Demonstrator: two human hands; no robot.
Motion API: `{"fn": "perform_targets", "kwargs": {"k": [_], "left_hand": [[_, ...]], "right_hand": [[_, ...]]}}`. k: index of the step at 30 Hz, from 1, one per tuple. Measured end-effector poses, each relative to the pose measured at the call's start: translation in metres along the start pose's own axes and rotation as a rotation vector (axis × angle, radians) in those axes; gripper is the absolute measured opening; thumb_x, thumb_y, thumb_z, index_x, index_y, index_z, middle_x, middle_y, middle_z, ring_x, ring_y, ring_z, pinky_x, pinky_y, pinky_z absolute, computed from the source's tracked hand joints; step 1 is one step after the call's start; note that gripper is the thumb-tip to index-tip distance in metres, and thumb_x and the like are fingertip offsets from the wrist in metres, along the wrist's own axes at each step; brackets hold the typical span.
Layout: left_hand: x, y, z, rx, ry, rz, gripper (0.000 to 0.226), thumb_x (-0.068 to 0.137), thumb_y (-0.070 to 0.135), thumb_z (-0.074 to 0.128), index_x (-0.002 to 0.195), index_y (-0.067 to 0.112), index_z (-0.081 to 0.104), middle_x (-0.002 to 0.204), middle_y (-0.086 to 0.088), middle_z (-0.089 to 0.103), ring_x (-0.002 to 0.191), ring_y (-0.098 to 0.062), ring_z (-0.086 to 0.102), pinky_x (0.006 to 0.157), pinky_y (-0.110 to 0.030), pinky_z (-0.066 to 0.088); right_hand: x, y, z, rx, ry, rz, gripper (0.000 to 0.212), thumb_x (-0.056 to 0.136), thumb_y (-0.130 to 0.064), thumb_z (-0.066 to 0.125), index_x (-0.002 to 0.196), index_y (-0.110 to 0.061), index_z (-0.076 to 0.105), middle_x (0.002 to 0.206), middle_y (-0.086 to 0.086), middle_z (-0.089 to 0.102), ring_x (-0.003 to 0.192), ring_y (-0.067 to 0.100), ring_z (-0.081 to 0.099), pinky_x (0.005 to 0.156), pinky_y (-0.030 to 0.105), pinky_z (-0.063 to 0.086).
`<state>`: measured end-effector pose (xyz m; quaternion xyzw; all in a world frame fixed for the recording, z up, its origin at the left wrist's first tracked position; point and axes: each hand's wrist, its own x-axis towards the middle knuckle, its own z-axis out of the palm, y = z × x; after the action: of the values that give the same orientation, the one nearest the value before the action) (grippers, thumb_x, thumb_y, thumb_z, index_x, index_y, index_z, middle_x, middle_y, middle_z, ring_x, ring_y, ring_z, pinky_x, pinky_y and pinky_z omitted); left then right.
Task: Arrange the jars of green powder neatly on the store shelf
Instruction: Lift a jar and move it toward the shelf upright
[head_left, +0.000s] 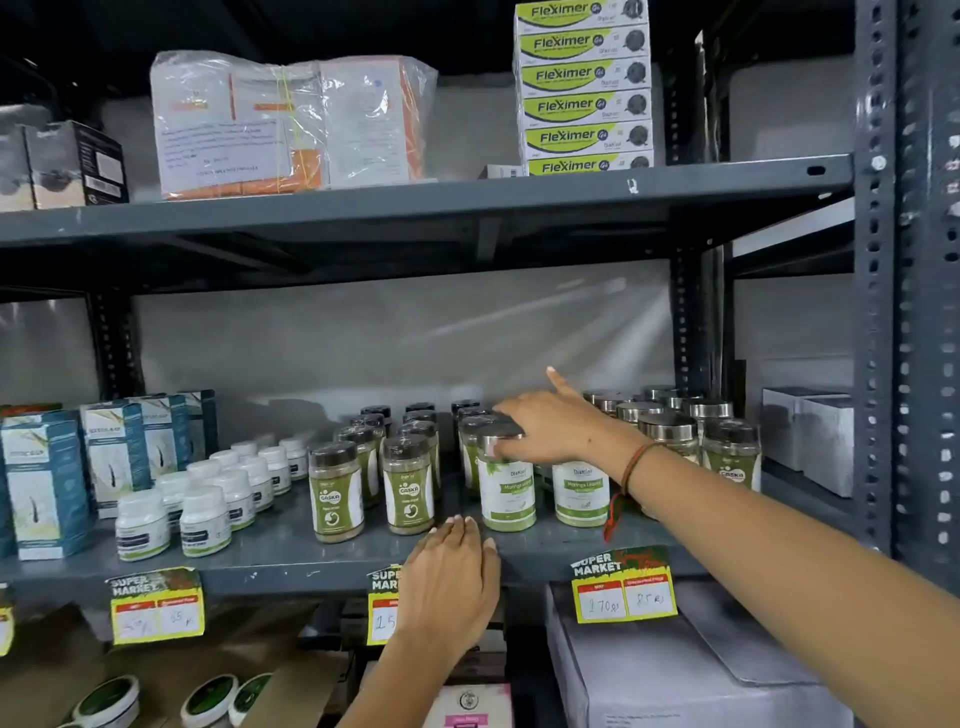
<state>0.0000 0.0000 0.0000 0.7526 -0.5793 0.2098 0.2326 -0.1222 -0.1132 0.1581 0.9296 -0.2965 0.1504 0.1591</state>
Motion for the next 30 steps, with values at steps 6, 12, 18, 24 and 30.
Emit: {"fn": "perform_targets", "kwargs": {"k": [6,12,18,24,30], "left_hand": [[0.001,-0.002,0.013,-0.02,0.092,0.006,0.064,0.093,0.043,0.01,0.135,0.013,0.047,0.14,-0.004,0.052,0.131,-0.013,0.043,0.112,-0.03,0.028],[-0.001,-0.001,0.012,-0.001,0.12,0.005,0.061,0.094,0.042,0.013,0.131,0.013,0.052,0.136,-0.004,0.056,0.128,-0.014,0.047,0.11,-0.031,0.032],[-0.003,-0.001,0.008,0.007,0.101,0.007,0.059,0.095,0.042,0.015,0.131,0.014,0.053,0.136,-0.003,0.056,0.128,-0.013,0.047,0.111,-0.03,0.032],[-0.003,0.002,0.003,0.02,0.088,-0.005,0.054,0.096,0.037,0.021,0.128,0.011,0.055,0.133,-0.006,0.059,0.126,-0.016,0.05,0.109,-0.032,0.035],[-0.006,0.007,-0.001,0.023,0.095,-0.015,0.052,0.093,0.034,0.028,0.117,0.006,0.064,0.12,-0.011,0.067,0.115,-0.022,0.059,0.101,-0.036,0.044]], "right_hand": [[0.019,-0.003,0.0,-0.015,-0.179,-0.024,0.071,0.088,-0.07,0.044,0.135,-0.018,0.052,0.133,0.001,0.061,0.129,0.024,0.051,0.12,0.056,-0.005],[0.029,-0.002,0.002,0.068,-0.159,0.002,0.077,0.077,-0.074,0.058,0.126,-0.015,0.06,0.124,0.0,0.066,0.12,0.023,0.057,0.12,0.053,0.008],[0.019,-0.003,-0.004,0.14,0.002,-0.046,0.073,0.069,-0.075,0.065,0.114,-0.017,0.065,0.106,-0.004,0.072,0.104,0.018,0.064,0.12,0.048,0.007],[-0.013,0.002,-0.042,0.358,0.165,-0.008,0.069,0.065,-0.072,0.072,0.112,-0.022,0.067,0.101,-0.012,0.067,0.094,0.011,0.063,0.098,0.033,0.044],[-0.065,0.038,-0.087,0.471,0.169,0.133,0.068,0.058,-0.071,0.078,0.109,-0.026,0.072,0.096,-0.02,0.066,0.09,0.001,0.061,0.078,0.02,0.047]]}}
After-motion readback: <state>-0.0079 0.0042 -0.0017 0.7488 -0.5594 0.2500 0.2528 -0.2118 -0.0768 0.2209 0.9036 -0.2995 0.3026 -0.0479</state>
